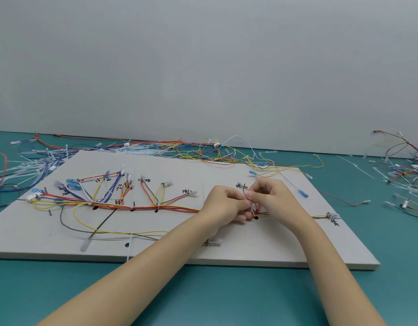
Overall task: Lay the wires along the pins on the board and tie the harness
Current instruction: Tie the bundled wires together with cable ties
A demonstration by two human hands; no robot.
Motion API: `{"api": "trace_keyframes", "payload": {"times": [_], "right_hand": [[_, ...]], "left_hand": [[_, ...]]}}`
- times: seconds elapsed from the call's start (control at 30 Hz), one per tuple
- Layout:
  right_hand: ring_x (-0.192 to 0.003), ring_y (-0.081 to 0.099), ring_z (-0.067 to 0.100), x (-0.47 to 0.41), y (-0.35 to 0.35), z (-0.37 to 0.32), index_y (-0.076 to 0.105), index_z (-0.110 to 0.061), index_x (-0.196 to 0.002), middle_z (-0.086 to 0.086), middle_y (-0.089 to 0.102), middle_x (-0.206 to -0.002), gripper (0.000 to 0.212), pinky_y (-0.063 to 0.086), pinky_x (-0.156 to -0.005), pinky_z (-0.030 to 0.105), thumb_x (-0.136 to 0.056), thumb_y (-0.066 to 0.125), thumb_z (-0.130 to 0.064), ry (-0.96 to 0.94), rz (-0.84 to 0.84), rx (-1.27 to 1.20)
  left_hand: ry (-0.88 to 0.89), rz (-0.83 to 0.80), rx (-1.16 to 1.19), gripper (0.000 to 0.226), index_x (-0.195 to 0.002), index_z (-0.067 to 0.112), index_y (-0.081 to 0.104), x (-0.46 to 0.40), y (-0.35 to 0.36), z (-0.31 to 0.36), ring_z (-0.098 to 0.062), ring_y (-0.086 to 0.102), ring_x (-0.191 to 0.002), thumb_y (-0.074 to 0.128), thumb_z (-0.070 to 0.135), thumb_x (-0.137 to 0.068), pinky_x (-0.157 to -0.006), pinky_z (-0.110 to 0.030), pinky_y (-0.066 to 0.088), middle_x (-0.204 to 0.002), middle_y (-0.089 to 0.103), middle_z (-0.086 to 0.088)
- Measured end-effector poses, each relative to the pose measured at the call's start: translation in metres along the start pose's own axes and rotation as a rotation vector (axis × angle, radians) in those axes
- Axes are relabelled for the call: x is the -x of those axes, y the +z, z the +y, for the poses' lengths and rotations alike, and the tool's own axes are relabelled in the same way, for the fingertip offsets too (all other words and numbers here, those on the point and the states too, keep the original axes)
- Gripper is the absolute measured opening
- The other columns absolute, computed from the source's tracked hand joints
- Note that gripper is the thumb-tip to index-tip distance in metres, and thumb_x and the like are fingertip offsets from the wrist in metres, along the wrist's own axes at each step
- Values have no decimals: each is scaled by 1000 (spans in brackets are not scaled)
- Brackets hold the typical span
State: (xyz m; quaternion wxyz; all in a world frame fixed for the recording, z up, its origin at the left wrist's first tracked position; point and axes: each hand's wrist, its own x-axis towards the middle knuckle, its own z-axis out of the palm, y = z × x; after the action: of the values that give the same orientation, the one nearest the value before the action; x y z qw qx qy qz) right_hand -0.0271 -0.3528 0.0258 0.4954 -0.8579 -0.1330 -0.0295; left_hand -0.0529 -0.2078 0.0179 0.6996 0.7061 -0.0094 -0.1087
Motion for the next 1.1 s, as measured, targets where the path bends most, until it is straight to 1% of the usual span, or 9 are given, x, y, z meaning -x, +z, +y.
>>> {"api": "trace_keyframes", "payload": {"times": [0.2,0.33,0.5,0.63,0.7,0.8,0.9,0.97,1.1], "right_hand": [[-68,52,17,0,0,1,63,-6,-76,9,61,-72,12,42,-67,31,-88,64,-4,4,2,17],[-67,50,19,0,0,2,61,-6,-77,13,59,-72,13,41,-65,32,-89,63,-4,-9,-8,30],[-66,49,20,1,0,3,58,-6,-79,12,57,-72,13,41,-64,33,-91,61,-6,-13,-15,30],[-66,49,22,0,1,3,57,-8,-79,16,57,-73,13,42,-65,35,-92,59,-7,-21,-15,37],[-65,50,21,0,1,2,58,-8,-78,12,58,-71,13,43,-64,34,-92,61,-8,-16,-6,19],[-60,55,16,0,-2,1,64,-8,-78,4,64,-65,11,47,-65,34,-88,67,-12,10,5,-7],[-61,59,14,1,-5,1,67,-6,-80,5,68,-67,9,49,-69,35,-84,72,-12,52,-33,-3],[-61,58,14,2,-6,1,67,-4,-80,6,67,-68,9,49,-68,34,-83,72,-10,54,-40,-2],[-58,57,11,3,-6,-3,66,-1,-80,8,65,-70,9,48,-62,27,-84,71,-7,18,-35,23]], "left_hand": [[1,4,-4,13,-78,6,63,1,0,1,-11,66,-53,64,4,-90,-57,-19,56,-69,65,-11],[-5,4,-8,9,-81,6,64,1,0,0,-14,65,-56,64,5,-90,-58,-21,56,-68,65,-12],[-11,5,-12,6,-85,5,66,1,1,0,-16,65,-59,65,7,-91,-60,-22,57,-68,66,-12],[-11,7,-20,10,-80,7,66,1,1,-1,-16,65,-60,65,8,-91,-60,-22,56,-67,66,-12],[-11,7,-22,12,-78,8,65,1,1,-1,-17,65,-60,65,8,-91,-60,-21,56,-68,66,-12],[-10,0,-30,13,-77,8,65,1,1,-1,-15,65,-59,65,8,-90,-60,-21,56,-67,66,-11],[-9,2,-35,9,-81,6,65,1,1,-1,-11,65,-54,64,7,-90,-58,-20,56,-66,65,-10],[-8,2,-45,7,-83,6,65,0,1,-1,-12,65,-56,63,6,-90,-59,-20,56,-67,65,-10],[0,3,-54,13,-78,9,64,-1,1,-3,-13,66,-58,64,6,-90,-60,-21,56,-69,66,-11]]}}
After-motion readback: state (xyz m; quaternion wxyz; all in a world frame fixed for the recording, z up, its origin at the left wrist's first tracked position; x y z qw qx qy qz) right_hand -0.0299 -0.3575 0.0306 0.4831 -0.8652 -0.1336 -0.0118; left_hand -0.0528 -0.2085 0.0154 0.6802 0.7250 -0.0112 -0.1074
